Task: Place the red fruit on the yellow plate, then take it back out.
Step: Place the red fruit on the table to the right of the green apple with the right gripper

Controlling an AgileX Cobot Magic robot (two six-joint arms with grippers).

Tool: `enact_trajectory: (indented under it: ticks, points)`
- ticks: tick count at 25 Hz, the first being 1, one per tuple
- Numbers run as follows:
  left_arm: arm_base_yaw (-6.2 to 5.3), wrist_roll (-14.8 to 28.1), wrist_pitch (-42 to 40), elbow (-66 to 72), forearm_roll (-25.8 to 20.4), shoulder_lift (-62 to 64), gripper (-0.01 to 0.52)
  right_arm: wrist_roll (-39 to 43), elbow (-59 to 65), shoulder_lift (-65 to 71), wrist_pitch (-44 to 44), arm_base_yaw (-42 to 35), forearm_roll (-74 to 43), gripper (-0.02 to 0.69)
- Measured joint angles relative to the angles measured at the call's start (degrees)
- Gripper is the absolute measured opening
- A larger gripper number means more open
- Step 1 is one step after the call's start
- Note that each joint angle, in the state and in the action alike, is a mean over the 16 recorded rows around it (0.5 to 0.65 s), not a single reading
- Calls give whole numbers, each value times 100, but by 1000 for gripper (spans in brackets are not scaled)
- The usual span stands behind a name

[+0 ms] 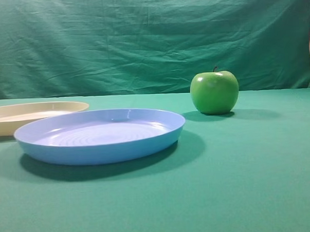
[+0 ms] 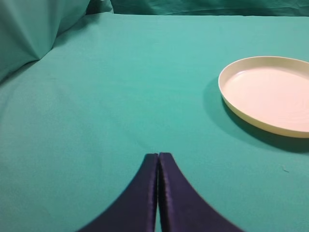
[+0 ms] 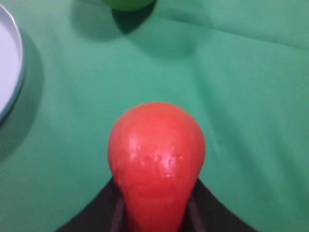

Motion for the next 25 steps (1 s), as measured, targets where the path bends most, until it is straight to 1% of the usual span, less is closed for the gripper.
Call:
enact_trajectory:
  ticks: [5, 11, 13, 15, 17, 19, 22, 25]
  points:
    - [0, 0, 0, 0, 0, 0, 0, -68, 14, 378, -255, 0, 13, 376]
    - [0, 0, 0, 0, 0, 0, 0, -100, 0, 506, -298, 0, 21, 545]
    - [0, 0, 0, 0, 0, 0, 0, -102, -42, 432, -236, 0, 21, 590]
    - [0, 0, 0, 0, 0, 0, 0, -102, -120, 305, -116, 0, 19, 617]
    - [0, 0, 0, 0, 0, 0, 0, -102, -243, 134, 70, 0, 16, 618]
    - [0, 0, 0, 0, 0, 0, 0, -102, -403, -80, 324, 0, 12, 593]
    - [0, 0, 0, 0, 0, 0, 0, -102, -702, -484, 795, 0, 5, 517]
    - [0, 0, 0, 0, 0, 0, 0, -102, -1035, -970, 1320, 0, 4, 410]
